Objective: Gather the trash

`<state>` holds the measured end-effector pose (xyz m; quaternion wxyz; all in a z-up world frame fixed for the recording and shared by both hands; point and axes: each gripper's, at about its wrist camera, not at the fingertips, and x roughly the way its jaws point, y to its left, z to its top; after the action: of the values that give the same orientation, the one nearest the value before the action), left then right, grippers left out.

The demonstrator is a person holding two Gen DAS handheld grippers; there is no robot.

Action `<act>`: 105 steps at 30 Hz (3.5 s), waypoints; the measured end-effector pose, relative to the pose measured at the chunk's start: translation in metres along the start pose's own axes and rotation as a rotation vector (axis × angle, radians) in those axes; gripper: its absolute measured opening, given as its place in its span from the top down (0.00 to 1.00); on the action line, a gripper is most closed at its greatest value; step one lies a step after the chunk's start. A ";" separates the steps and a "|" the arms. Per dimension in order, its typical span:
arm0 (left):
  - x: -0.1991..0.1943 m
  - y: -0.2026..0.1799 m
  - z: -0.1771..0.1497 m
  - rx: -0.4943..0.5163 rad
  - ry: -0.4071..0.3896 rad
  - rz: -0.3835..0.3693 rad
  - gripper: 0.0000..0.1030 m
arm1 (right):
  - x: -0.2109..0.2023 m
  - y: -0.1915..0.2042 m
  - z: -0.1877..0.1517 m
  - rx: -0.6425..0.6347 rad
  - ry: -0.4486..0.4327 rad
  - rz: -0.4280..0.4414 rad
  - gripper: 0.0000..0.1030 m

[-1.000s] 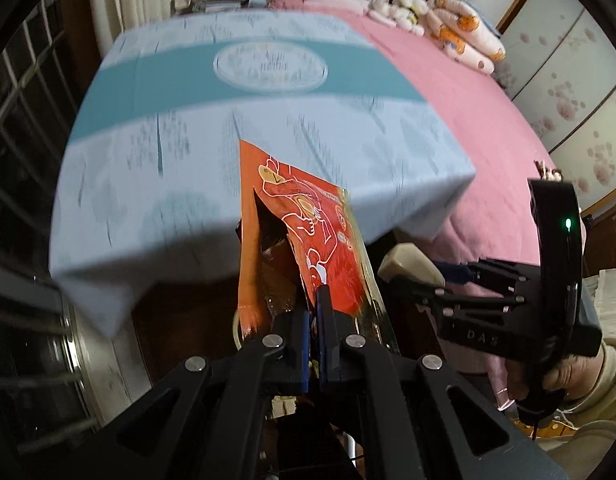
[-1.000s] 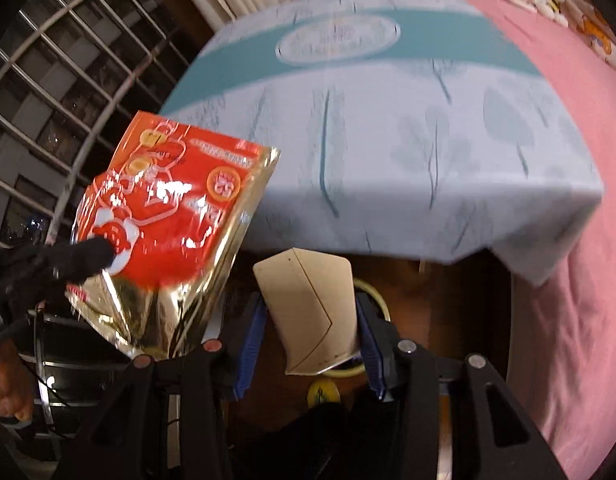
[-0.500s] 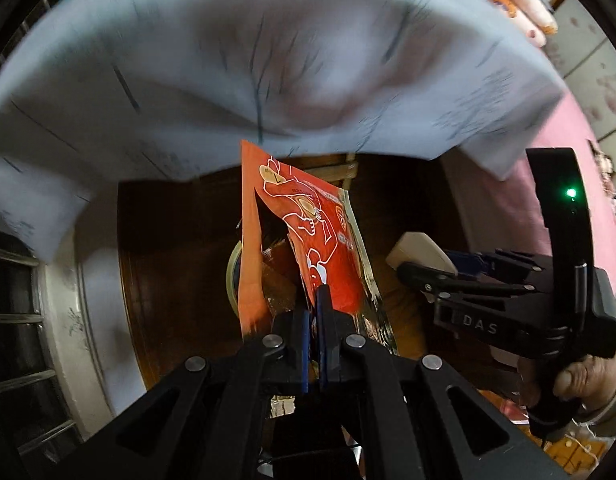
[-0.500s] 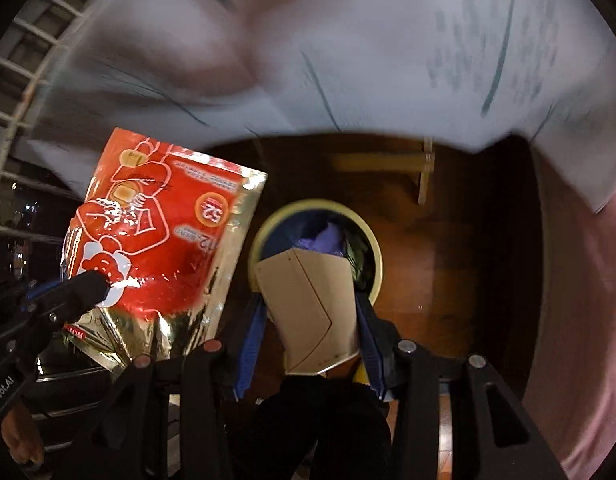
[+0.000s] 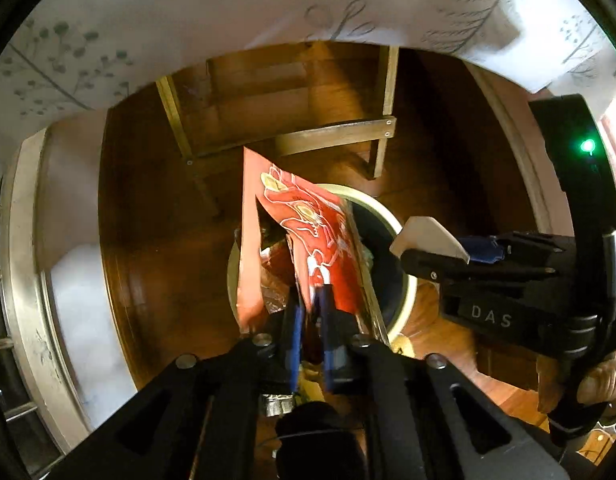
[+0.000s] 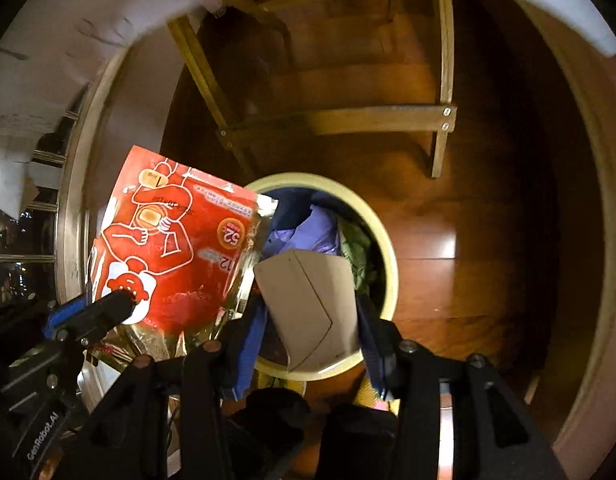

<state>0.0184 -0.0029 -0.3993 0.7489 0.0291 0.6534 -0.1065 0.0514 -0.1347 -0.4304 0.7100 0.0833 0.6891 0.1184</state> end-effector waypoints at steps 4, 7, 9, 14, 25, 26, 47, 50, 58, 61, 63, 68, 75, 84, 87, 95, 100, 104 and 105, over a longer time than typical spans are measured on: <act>0.011 0.007 0.000 -0.017 0.010 0.009 0.42 | 0.007 0.001 -0.001 0.021 -0.014 0.013 0.37; 0.009 0.011 -0.001 -0.032 -0.008 -0.006 0.33 | 0.006 0.002 -0.003 0.037 -0.019 0.018 0.35; 0.008 0.012 0.000 -0.030 -0.004 -0.011 0.29 | 0.005 0.004 -0.003 0.044 -0.021 0.019 0.35; -0.008 0.023 0.001 -0.024 -0.014 0.007 0.23 | -0.010 0.009 0.000 0.054 -0.042 0.017 0.35; -0.075 0.019 0.021 0.024 -0.024 0.018 0.23 | -0.073 0.024 0.000 0.083 -0.087 0.006 0.35; -0.084 0.018 0.023 0.026 -0.031 0.017 0.23 | -0.084 0.026 0.000 0.085 -0.095 0.003 0.35; -0.342 0.003 0.061 0.019 -0.237 -0.043 0.23 | -0.326 0.081 -0.014 0.026 -0.293 -0.045 0.35; -0.367 0.000 0.063 0.017 -0.266 -0.049 0.23 | -0.349 0.087 -0.016 0.014 -0.325 -0.060 0.35; -0.415 -0.009 0.070 0.005 -0.333 -0.040 0.22 | -0.409 0.100 -0.008 0.003 -0.415 -0.052 0.35; -0.432 -0.009 0.074 -0.010 -0.375 -0.023 0.23 | -0.427 0.107 -0.005 0.001 -0.452 -0.046 0.35; -0.441 -0.009 0.077 -0.027 -0.400 -0.006 0.23 | -0.437 0.112 -0.004 -0.002 -0.470 -0.053 0.35; -0.457 -0.009 0.077 -0.060 -0.453 0.029 0.23 | -0.455 0.125 -0.006 -0.033 -0.521 -0.079 0.35; -0.466 -0.011 0.070 -0.074 -0.488 0.080 0.23 | -0.466 0.129 -0.005 -0.039 -0.555 -0.093 0.35; -0.470 -0.005 0.071 -0.110 -0.509 0.109 0.23 | -0.469 0.139 -0.006 -0.068 -0.586 -0.125 0.35; -0.467 -0.005 0.072 -0.114 -0.499 0.111 0.23 | -0.471 0.140 -0.006 -0.072 -0.601 -0.132 0.35; -0.466 -0.006 0.074 -0.116 -0.491 0.121 0.23 | -0.469 0.139 -0.004 -0.072 -0.594 -0.139 0.35; -0.466 -0.008 0.075 -0.111 -0.487 0.125 0.23 | -0.468 0.137 -0.005 -0.065 -0.588 -0.138 0.35; -0.466 -0.009 0.073 -0.110 -0.485 0.127 0.23 | -0.467 0.138 -0.006 -0.074 -0.582 -0.140 0.35; -0.466 -0.009 0.073 -0.112 -0.486 0.127 0.23 | -0.467 0.138 -0.006 -0.075 -0.581 -0.140 0.35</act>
<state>0.0307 0.0319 0.0711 0.8896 0.0023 0.4560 -0.0269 0.0272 -0.1346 0.0562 0.8866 0.0399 0.4562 0.0657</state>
